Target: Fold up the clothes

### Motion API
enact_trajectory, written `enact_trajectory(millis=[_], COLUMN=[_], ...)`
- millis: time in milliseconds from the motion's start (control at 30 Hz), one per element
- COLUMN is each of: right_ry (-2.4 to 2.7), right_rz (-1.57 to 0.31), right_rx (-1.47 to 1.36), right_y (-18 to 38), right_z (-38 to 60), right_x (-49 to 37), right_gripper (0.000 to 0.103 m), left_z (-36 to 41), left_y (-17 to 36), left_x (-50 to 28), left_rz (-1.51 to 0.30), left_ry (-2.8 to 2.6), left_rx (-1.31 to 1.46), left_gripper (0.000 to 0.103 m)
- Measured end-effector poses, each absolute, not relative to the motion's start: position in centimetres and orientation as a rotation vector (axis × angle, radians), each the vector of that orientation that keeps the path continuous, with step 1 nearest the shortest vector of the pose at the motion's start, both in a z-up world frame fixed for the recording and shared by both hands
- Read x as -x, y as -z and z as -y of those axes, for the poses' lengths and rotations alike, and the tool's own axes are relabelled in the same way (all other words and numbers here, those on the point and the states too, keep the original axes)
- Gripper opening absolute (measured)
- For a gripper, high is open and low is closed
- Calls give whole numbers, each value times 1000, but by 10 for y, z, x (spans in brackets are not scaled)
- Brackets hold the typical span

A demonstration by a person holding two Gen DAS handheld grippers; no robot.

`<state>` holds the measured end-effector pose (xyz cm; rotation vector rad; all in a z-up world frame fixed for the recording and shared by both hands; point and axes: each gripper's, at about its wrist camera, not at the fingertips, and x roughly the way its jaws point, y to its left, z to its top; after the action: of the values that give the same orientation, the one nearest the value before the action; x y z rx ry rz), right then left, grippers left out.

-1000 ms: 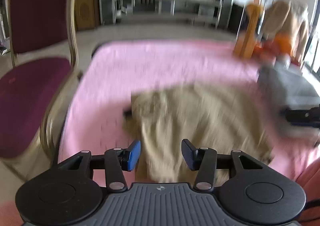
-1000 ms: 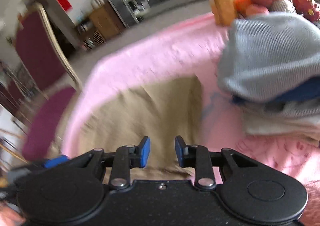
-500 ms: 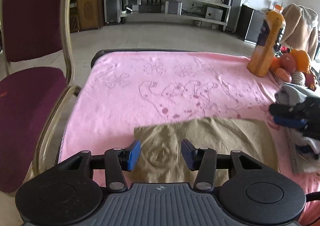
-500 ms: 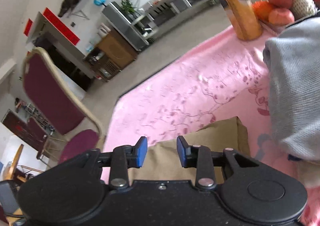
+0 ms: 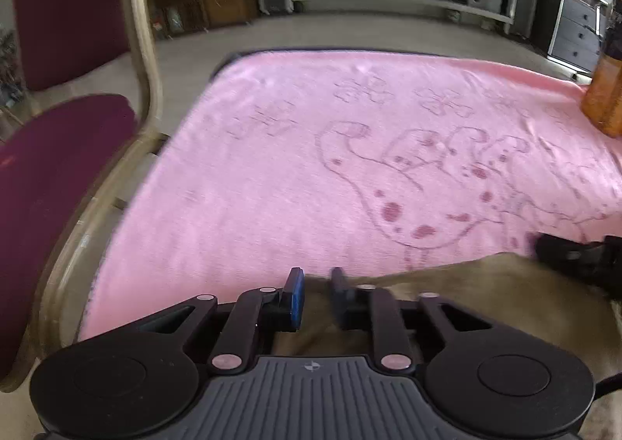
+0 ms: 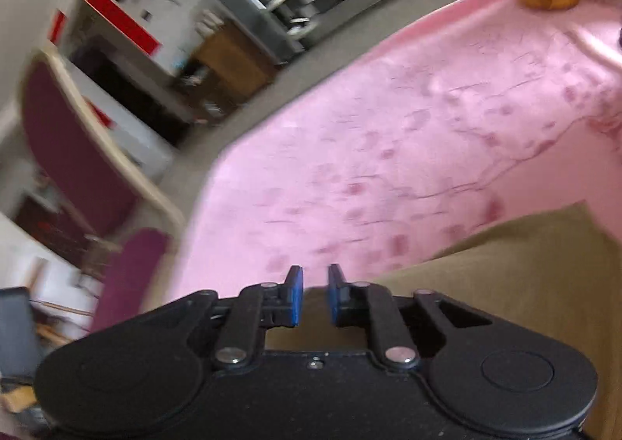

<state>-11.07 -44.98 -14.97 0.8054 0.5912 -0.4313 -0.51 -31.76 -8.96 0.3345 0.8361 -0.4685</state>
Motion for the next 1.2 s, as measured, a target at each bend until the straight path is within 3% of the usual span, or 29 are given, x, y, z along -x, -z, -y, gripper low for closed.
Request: enact_trajectory(millis=[100, 267, 400, 500, 700, 767, 900, 1067, 1200], right_ry=[603, 859, 851, 741, 548, 505, 419, 364, 341], right_rz=[-557, -554, -554, -513, -565, -577, -599, -675, -744], right_rx=[-840, -835, -756, -738, -785, -788, -793, -742, -658], right_y=[162, 155, 128, 95, 74, 81, 93, 110, 118], right_z=[476, 497, 476, 459, 431, 425, 414, 402, 391], right_x=[134, 164, 171, 184, 213, 218, 228, 220, 213], right_gripper=[0, 0, 7, 20, 35, 37, 36, 35, 34], left_z=[311, 290, 258, 238, 209, 206, 226, 247, 253], left_y=[91, 91, 66, 42, 31, 31, 36, 65, 83], left_x=[2, -7, 0, 25, 77, 90, 110, 107, 99], left_rz=[-833, -857, -859, -818, -831, -821, -731, -786, -849], left_ry=[393, 239, 216, 304, 520, 570, 633, 645, 589], left_rx=[-347, -333, -269, -241, -218, -218, -268, -356, -415], left_gripper=[29, 27, 27, 37, 40, 37, 19, 18, 39])
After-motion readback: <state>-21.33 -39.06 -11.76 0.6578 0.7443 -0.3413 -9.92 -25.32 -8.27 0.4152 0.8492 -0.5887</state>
